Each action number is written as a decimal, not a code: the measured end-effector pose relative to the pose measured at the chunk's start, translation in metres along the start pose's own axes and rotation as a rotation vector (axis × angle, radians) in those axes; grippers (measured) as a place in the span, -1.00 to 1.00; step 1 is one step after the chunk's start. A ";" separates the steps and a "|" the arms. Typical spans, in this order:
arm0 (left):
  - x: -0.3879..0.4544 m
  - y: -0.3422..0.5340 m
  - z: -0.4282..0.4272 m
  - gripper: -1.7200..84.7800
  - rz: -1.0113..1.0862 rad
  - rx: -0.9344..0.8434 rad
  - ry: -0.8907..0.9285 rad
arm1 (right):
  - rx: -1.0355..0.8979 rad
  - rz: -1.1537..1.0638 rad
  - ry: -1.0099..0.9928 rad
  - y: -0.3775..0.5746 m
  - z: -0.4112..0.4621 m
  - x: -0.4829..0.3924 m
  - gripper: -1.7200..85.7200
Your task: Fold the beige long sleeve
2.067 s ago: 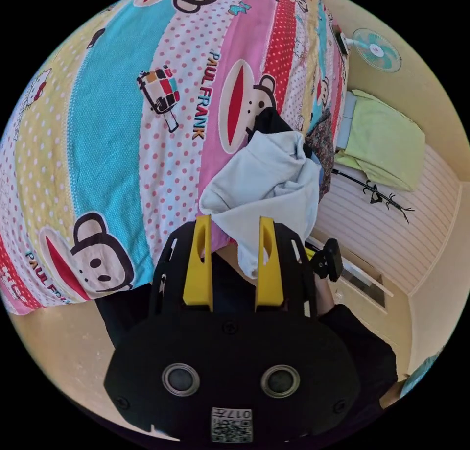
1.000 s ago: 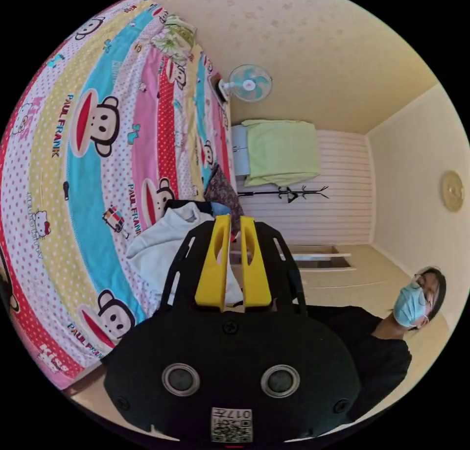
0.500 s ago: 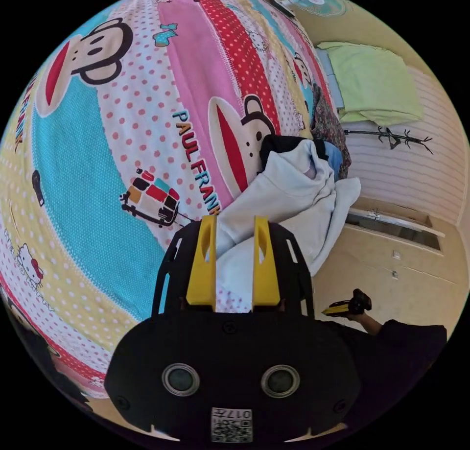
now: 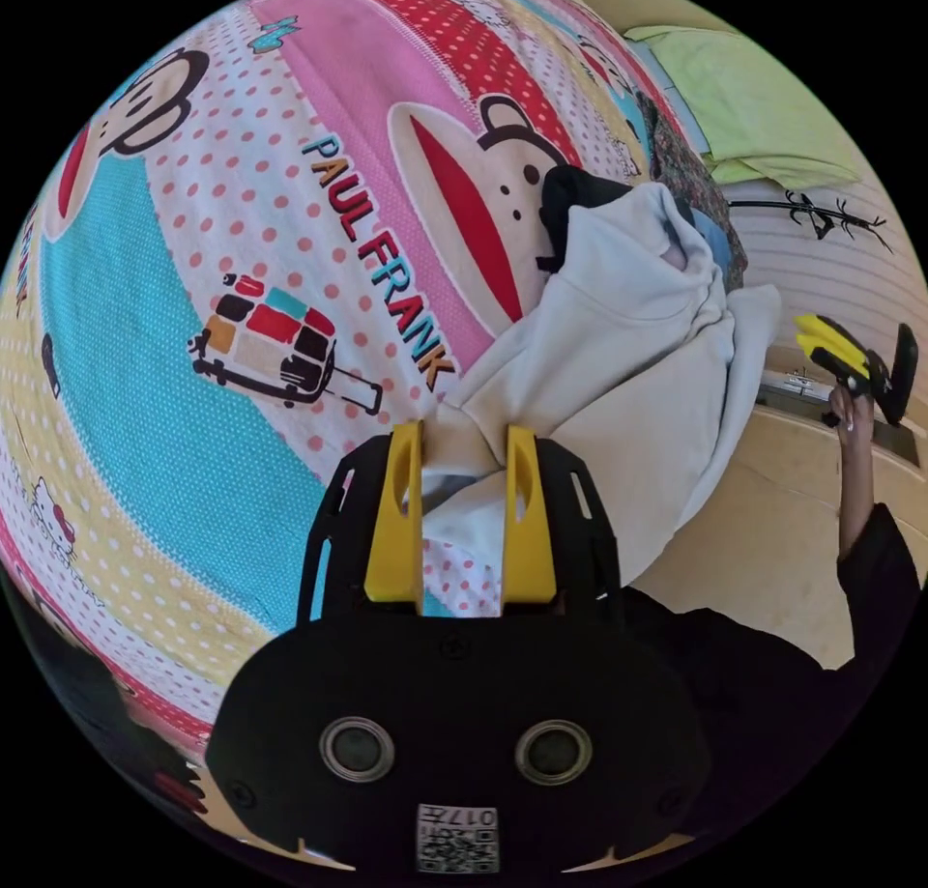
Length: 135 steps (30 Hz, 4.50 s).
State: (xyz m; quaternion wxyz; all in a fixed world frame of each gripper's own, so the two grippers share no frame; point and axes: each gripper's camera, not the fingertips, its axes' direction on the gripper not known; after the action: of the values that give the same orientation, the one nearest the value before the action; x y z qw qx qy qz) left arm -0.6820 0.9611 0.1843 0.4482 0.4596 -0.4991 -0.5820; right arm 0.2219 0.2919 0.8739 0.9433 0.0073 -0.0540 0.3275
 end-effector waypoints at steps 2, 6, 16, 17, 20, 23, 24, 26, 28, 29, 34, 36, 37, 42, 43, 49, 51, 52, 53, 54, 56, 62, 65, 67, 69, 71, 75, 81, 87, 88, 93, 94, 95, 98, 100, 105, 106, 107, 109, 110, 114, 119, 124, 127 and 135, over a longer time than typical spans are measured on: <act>0.013 -0.003 0.003 -0.66 0.003 -0.025 0.008 | -0.033 0.018 0.032 -0.046 0.029 0.015 -0.73; 0.023 0.006 -0.008 -0.61 -0.040 0.051 0.029 | -0.316 0.082 0.019 -0.059 0.122 0.024 -0.72; 0.063 0.002 0.005 -0.77 -0.175 0.009 0.312 | -0.114 0.183 0.088 0.075 0.094 -0.074 -0.87; 0.068 0.010 -0.006 -0.81 -0.196 0.045 0.357 | -0.050 0.199 0.134 0.097 0.072 -0.093 -0.88; 0.097 0.043 -0.052 -0.85 -0.137 0.141 0.387 | 0.085 0.266 0.166 0.154 0.017 -0.134 -0.89; 0.157 0.083 -0.106 -0.87 -0.022 0.131 0.220 | 0.344 0.347 0.096 0.225 -0.044 -0.175 -0.90; 0.169 0.092 -0.117 -0.87 0.004 0.130 0.211 | 0.388 0.361 0.089 0.239 -0.055 -0.184 -0.90; 0.209 0.132 -0.167 -0.88 0.071 0.179 0.229 | 0.508 0.433 0.113 0.282 -0.097 -0.218 -0.90; 0.229 0.162 -0.212 -0.89 0.111 0.257 0.270 | 0.620 0.446 0.158 0.309 -0.130 -0.245 -0.90; 0.241 0.182 -0.246 -0.89 0.128 0.316 0.263 | 0.706 0.447 0.179 0.324 -0.151 -0.260 -0.90; 0.318 0.248 -0.384 -0.90 0.273 0.551 0.027 | 1.029 0.378 0.174 0.369 -0.230 -0.313 -0.91; 0.345 0.276 -0.432 -0.90 0.326 0.665 -0.039 | 1.166 0.361 0.129 0.389 -0.252 -0.332 -0.90; 0.360 0.298 -0.461 -0.90 0.356 0.758 -0.057 | 1.237 0.359 0.136 0.401 -0.265 -0.344 -0.90; 0.380 0.342 -0.523 -0.89 0.360 0.939 -0.140 | 1.437 0.327 0.070 0.427 -0.285 -0.372 -0.90; 0.383 0.346 -0.531 -0.90 0.306 0.941 -0.174 | 1.429 0.312 0.020 0.425 -0.290 -0.378 -0.90; 0.395 0.421 -0.567 -0.92 0.304 1.260 -0.089 | 1.584 0.266 0.069 0.438 -0.308 -0.426 -0.90; 0.384 0.431 -0.579 -0.92 0.241 1.304 -0.015 | 1.582 0.199 -0.010 0.434 -0.314 -0.425 -0.90; 0.386 0.441 -0.586 -0.92 0.240 1.354 0.014 | 1.566 0.182 -0.071 0.430 -0.318 -0.423 -0.90; 0.395 0.455 -0.593 -0.91 0.273 1.403 0.011 | 1.568 0.179 -0.098 0.431 -0.321 -0.424 -0.90; 0.401 0.462 -0.596 -0.91 0.296 1.428 0.001 | 1.577 0.178 -0.097 0.434 -0.322 -0.426 -0.90; 0.427 0.493 -0.611 -0.91 0.415 1.496 -0.021 | 1.625 0.157 -0.083 0.453 -0.325 -0.432 -0.90; 0.450 0.546 -0.657 -0.90 0.584 1.477 0.039 | 1.669 0.051 -0.114 0.491 -0.333 -0.426 -0.90; 0.443 0.538 -0.681 -0.90 0.531 1.379 0.051 | 1.559 0.008 -0.203 0.470 -0.338 -0.403 -0.90; 0.429 0.518 -0.693 -0.90 0.457 1.318 0.058 | 1.450 -0.022 -0.221 0.437 -0.337 -0.387 -0.89; 0.405 0.484 -0.701 -0.90 0.390 1.253 0.081 | 1.311 -0.013 -0.233 0.387 -0.328 -0.366 -0.89; 0.354 0.418 -0.709 -0.89 0.270 1.141 0.161 | 1.089 0.020 -0.244 0.290 -0.301 -0.332 -0.87; 0.242 0.280 -0.716 -0.85 0.026 0.945 0.160 | 0.813 0.134 -0.275 0.108 -0.227 -0.269 -0.80; 0.075 0.230 -0.644 -0.72 -0.491 0.748 0.279 | 0.472 0.520 -0.426 0.017 -0.084 -0.206 -0.79; 0.006 0.314 -0.495 -0.71 -0.693 0.526 0.335 | 0.192 0.596 -0.537 0.113 0.057 -0.184 -0.80; -0.005 0.333 -0.467 -0.70 -0.740 0.486 0.392 | 0.102 0.655 -0.526 0.141 0.081 -0.175 -0.79; -0.024 0.377 -0.397 -0.70 -0.786 0.451 0.626 | 0.054 0.983 -0.593 0.247 0.107 -0.133 -0.79; -0.024 0.372 -0.388 -0.69 -0.752 0.409 0.633 | 0.067 1.021 -0.615 0.256 0.103 -0.126 -0.79; -0.022 0.363 -0.382 -0.69 -0.707 0.364 0.618 | 0.065 1.027 -0.617 0.256 0.097 -0.120 -0.78; -0.013 0.337 -0.373 -0.66 -0.581 0.274 0.565 | 0.030 0.947 -0.529 0.223 0.075 -0.112 -0.77; -0.007 0.324 -0.366 -0.65 -0.525 0.229 0.536 | 0.000 0.878 -0.491 0.193 0.066 -0.111 -0.76; 0.011 0.317 -0.344 -0.65 -0.497 0.143 0.377 | -0.099 0.743 -0.430 0.116 0.063 -0.110 -0.73; 0.015 0.319 -0.338 -0.65 -0.488 0.140 0.375 | -0.123 0.719 -0.407 0.100 0.067 -0.109 -0.72; 0.017 0.323 -0.334 -0.65 -0.488 0.144 0.364 | -0.137 0.699 -0.390 0.084 0.071 -0.107 -0.71; 0.018 0.331 -0.335 -0.66 -0.499 0.160 0.316 | -0.127 0.670 -0.375 0.062 0.074 -0.102 -0.71; 0.017 0.335 -0.336 -0.68 -0.501 0.158 0.289 | -0.118 0.664 -0.367 0.048 0.077 -0.097 -0.71; 0.007 0.347 -0.339 -0.72 -0.522 0.141 0.289 | -0.185 0.649 -0.371 0.008 0.103 -0.079 -0.71; -0.008 0.364 -0.342 -0.82 -0.647 0.086 0.355 | -0.523 0.519 -0.358 -0.034 0.166 -0.066 -0.90; 0.009 0.402 -0.368 -0.87 -0.575 0.117 0.461 | -0.508 0.178 -0.274 -0.040 0.124 -0.077 -0.94; 0.019 0.447 -0.394 -0.88 -0.587 0.209 0.492 | -0.460 0.101 -0.271 -0.013 0.090 -0.073 -0.94; 0.015 0.495 -0.371 -0.82 -0.837 0.180 0.442 | -0.159 0.345 -0.520 -0.007 0.054 -0.004 -0.78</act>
State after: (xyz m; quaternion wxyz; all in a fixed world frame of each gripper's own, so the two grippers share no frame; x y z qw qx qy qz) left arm -0.2888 0.8338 0.6451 0.2294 0.7706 -0.2124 -0.5554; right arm 0.2176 0.2813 0.9277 0.8259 0.0078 -0.3192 0.4646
